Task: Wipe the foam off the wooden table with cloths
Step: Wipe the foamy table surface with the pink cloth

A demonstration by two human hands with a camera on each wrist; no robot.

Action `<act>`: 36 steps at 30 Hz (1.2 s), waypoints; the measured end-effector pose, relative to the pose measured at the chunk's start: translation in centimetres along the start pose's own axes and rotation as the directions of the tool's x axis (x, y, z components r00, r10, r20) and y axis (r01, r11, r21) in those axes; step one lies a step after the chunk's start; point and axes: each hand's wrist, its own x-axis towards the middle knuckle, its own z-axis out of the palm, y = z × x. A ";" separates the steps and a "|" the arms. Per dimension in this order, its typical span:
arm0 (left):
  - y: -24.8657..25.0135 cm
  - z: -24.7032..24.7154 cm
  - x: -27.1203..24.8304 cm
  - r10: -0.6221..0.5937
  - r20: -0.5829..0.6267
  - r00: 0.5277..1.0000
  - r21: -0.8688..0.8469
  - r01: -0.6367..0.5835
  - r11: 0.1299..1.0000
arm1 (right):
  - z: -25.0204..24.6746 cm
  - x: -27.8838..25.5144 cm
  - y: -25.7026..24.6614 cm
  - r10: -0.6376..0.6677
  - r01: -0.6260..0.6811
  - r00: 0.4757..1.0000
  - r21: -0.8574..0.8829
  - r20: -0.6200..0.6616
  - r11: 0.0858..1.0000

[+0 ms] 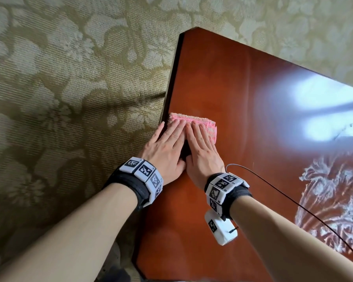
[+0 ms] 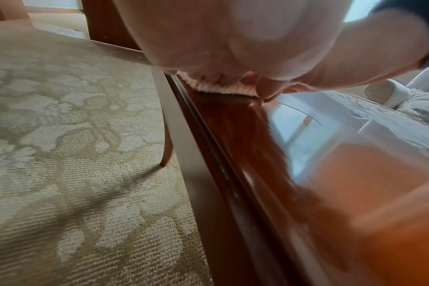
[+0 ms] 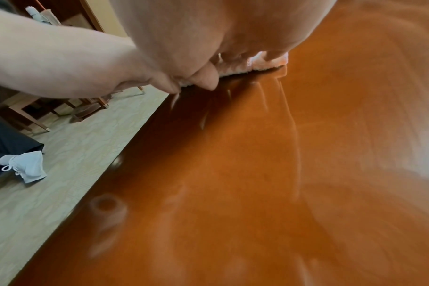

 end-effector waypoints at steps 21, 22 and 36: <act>-1.4 -3.9 11.3 -0.015 0.000 1.000 0.058 0.015 0.998 | -5.2 9.7 4.6 0.009 -0.009 1.000 0.008 -0.016 1.000; -1.5 -4.1 11.8 -0.015 0.000 1.000 0.065 0.015 0.998 | -5.4 10.2 4.8 0.008 -0.008 1.000 0.009 -0.019 1.000; -1.3 -6.2 17.1 -0.049 -0.130 0.990 0.013 0.051 0.999 | -7.7 15.1 7.9 -0.100 0.083 0.991 -0.187 -0.085 0.979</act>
